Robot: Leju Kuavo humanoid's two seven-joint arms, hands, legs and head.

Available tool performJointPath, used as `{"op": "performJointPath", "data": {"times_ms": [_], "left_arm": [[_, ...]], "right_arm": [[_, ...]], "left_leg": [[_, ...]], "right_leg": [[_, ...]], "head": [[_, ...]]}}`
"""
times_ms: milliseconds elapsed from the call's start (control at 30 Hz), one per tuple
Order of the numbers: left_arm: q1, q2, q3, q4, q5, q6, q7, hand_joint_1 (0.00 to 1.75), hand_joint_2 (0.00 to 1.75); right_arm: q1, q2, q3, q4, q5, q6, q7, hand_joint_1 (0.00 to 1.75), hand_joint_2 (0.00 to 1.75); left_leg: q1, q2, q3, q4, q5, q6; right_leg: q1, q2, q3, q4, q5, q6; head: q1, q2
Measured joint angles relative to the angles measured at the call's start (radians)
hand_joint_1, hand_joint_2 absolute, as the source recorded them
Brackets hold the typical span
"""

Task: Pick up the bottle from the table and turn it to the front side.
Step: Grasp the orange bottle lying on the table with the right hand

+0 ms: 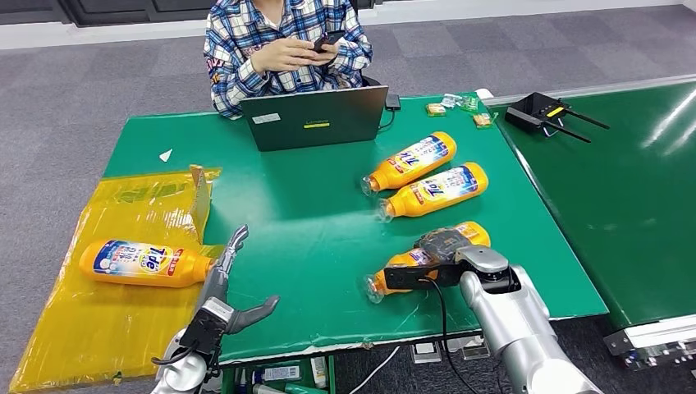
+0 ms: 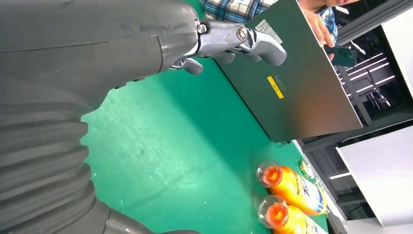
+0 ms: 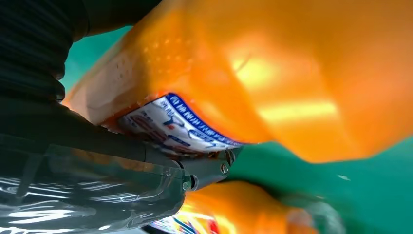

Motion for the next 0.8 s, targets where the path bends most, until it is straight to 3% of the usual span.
{"op": "performJointPath", "data": {"times_ms": [300, 800], "left_arm": [[-0.001, 0.000, 0.000, 0.008, 0.005, -0.001, 0.000, 0.00, 1.75], [-0.001, 0.001, 0.000, 0.010, 0.005, -0.001, 0.000, 0.00, 1.75]], "right_arm": [[0.022, 0.023, -0.051, -0.016, -0.047, 0.000, -0.131, 1.75, 1.75], [0.033, 0.042, -0.091, -0.028, -0.059, 0.000, -0.157, 1.75, 1.75]], "left_leg": [[0.000, 0.001, 0.000, 0.000, 0.000, -0.001], [0.000, 0.002, 0.000, 0.000, 0.000, -0.001]], "right_leg": [[0.000, 0.001, -0.001, 0.000, 0.000, 0.000], [0.000, 0.001, -0.001, 0.000, 0.000, 0.000]], "head": [[0.000, 0.000], [0.000, 0.000]]}}
